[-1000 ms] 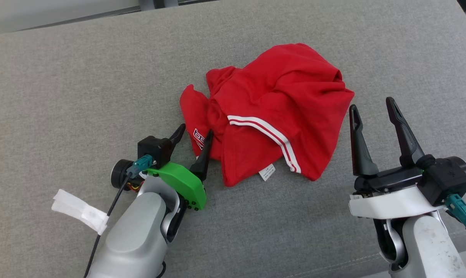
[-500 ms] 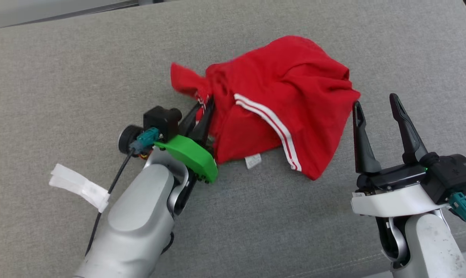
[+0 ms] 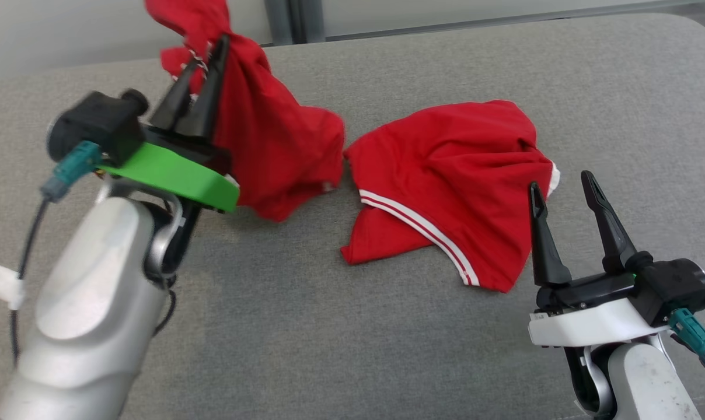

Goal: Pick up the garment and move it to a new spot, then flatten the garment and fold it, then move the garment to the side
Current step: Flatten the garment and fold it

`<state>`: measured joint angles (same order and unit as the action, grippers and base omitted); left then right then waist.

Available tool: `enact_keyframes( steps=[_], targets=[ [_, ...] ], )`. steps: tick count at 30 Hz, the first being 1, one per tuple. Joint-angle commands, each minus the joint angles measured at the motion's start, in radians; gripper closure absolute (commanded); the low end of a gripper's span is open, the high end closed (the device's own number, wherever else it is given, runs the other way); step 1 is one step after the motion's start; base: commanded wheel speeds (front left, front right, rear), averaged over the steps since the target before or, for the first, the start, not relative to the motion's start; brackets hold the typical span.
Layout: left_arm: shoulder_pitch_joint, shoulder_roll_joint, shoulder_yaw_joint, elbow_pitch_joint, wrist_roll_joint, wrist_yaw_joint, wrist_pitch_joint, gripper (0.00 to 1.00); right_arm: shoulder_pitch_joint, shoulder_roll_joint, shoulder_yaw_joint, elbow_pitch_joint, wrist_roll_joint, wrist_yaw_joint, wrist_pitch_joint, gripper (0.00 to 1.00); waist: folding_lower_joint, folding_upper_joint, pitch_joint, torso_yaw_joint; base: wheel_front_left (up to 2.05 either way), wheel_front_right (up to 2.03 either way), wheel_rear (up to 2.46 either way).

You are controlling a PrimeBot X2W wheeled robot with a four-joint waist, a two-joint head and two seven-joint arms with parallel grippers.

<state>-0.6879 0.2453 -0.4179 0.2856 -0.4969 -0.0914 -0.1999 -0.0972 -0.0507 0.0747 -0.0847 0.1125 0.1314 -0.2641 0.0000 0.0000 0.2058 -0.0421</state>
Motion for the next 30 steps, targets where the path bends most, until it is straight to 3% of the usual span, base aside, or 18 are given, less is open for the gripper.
enact_keyframes(
  steps=[1,8,15,24,30],
  targets=[
    [-0.022,0.039,0.024,-0.026,-0.004,0.012,0.016,1.0,0.012,0.0,-0.001,-0.001,-0.004,-0.001,-0.001,0.0,0.0,0.0,-0.02,0.047,0.0,0.0,0.0],
    [-0.047,0.213,0.139,-0.122,0.011,0.066,0.086,1.0,0.027,-0.024,-0.017,-0.009,-0.018,-0.001,-0.001,0.0,0.0,0.0,0.001,0.124,0.0,0.0,0.0],
    [-0.021,0.323,0.249,-0.081,-0.028,0.093,0.088,1.0,0.007,-0.064,-0.013,-0.026,-0.023,-0.001,-0.001,0.0,0.0,0.0,0.044,0.208,0.0,0.0,0.0],
    [0.014,0.348,0.317,0.058,-0.03,0.137,0.01,1.0,0.002,-0.1,0.006,-0.031,-0.022,-0.001,-0.001,0.0,0.0,0.0,0.082,0.278,0.0,0.0,0.0],
    [0.026,0.285,0.312,0.224,-0.061,0.126,-0.021,1.0,-0.012,-0.124,0.013,-0.038,-0.027,-0.001,-0.001,0.0,0.0,0.0,0.12,0.297,0.0,0.0,0.0]
  ],
)
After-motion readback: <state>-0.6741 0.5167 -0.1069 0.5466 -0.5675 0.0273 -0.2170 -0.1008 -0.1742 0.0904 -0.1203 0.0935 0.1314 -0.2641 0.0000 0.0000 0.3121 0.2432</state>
